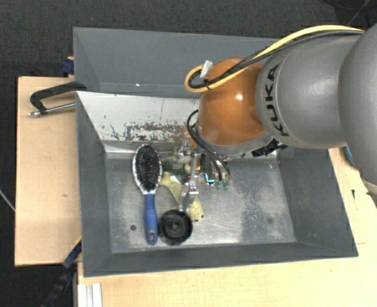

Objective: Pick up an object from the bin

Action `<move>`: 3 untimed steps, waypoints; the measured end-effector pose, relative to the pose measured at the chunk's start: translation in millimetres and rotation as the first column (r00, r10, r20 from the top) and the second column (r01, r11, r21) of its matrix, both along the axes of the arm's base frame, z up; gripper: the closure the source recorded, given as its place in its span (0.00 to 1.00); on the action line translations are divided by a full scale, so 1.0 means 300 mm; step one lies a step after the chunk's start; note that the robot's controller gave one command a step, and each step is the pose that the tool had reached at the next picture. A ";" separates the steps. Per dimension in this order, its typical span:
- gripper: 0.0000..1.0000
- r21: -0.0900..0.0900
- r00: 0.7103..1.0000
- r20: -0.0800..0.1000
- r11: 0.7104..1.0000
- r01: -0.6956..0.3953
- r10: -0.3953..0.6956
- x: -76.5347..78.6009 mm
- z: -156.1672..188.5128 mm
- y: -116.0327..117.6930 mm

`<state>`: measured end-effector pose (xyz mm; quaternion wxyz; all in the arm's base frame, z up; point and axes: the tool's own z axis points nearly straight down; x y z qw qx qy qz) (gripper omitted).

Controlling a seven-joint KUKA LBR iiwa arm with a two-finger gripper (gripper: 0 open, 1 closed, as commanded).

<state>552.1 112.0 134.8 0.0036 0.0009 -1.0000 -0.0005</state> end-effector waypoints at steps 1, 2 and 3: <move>0.00 0.003 1.000 0.013 1.000 0.023 -0.023 0.012 -0.164 -0.009; 1.00 0.002 1.000 0.003 1.000 0.023 -0.023 0.007 -0.166 -0.008; 1.00 0.004 0.998 0.020 0.998 0.055 -0.055 -0.033 0.361 0.015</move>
Offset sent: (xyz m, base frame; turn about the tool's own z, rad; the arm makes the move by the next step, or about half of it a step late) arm 0.0014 -0.0052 -0.0648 0.0247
